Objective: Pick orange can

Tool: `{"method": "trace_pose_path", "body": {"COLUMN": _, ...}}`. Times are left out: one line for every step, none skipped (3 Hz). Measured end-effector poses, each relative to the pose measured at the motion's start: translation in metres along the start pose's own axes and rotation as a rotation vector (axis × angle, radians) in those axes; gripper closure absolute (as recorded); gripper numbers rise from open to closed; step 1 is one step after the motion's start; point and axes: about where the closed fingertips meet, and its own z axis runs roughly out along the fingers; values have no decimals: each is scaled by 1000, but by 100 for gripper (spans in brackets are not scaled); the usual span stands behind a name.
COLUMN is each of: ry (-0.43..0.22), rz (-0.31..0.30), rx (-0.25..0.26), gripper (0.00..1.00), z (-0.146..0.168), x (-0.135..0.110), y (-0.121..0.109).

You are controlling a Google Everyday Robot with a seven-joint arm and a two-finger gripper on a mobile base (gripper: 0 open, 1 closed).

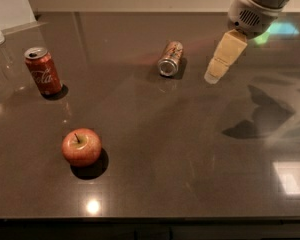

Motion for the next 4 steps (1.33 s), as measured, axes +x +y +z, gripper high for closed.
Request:
{"method": "trace_pose_path", "body": {"ry": 28, "rz": 52, "rx": -3, "gripper": 0, "z": 17, "x": -23, "y": -21}}
{"method": "trace_pose_path", "body": {"ry": 63, "rz": 114, "rx": 2, "gripper": 0, "z": 34, "x": -38, "y": -41}}
{"method": "trace_pose_path", "body": {"ry": 99, "rz": 189, "rx": 9, "gripper": 0, "z": 50, "x": -48, "y": -59}}
{"method": "trace_pose_path", "body": {"ry": 119, "rz": 276, "rx": 19, "gripper": 0, "z": 65, "x": -54, "y": -79}}
